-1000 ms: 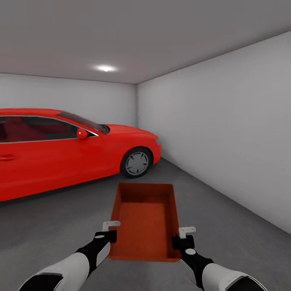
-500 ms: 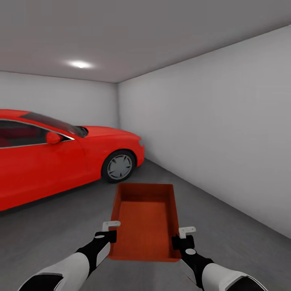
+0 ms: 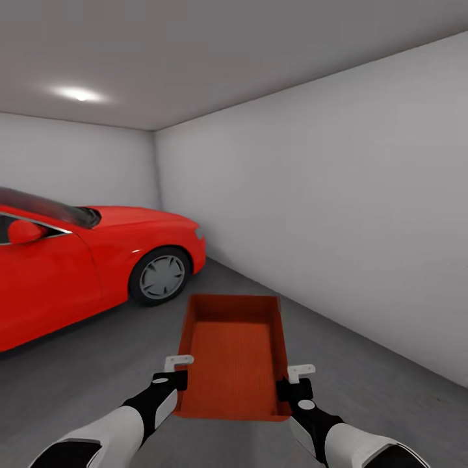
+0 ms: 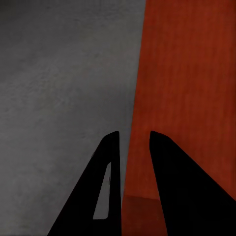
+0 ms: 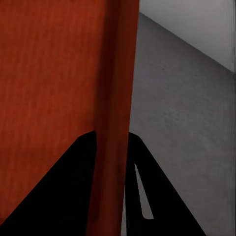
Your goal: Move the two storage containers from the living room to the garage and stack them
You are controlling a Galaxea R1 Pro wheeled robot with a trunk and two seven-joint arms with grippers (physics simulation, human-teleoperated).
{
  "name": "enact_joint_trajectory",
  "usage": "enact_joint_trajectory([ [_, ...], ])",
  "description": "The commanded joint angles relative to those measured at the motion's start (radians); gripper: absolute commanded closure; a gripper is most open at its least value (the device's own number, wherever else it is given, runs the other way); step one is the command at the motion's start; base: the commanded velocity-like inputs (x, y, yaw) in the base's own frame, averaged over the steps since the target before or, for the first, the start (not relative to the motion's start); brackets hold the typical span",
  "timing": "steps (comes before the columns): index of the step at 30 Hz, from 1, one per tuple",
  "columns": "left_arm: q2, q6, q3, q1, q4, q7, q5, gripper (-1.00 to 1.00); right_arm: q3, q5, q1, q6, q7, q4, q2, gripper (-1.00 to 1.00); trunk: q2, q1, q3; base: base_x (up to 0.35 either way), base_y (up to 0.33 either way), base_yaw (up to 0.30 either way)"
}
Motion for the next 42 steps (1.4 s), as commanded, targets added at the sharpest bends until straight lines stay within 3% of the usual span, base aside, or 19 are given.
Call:
enact_joint_trajectory([
  [1, 0.000, 0.004, -0.004, 0.000, -0.003, 0.004, 0.004, 1.00, -0.076, -0.002, -0.002, -0.001, 0.002, 0.000, 0.001, 1.00, -0.002, 0.001, -0.002, 0.321, 0.108, -0.276],
  [42, 0.001, 0.004, -0.004, 0.000, -0.005, 0.003, 0.004, 1.00, -0.076, -0.003, -0.002, -0.001, 0.002, 0.000, 0.001, 1.00, -0.002, 0.001, -0.002, 0.321, 0.171, -0.277],
])
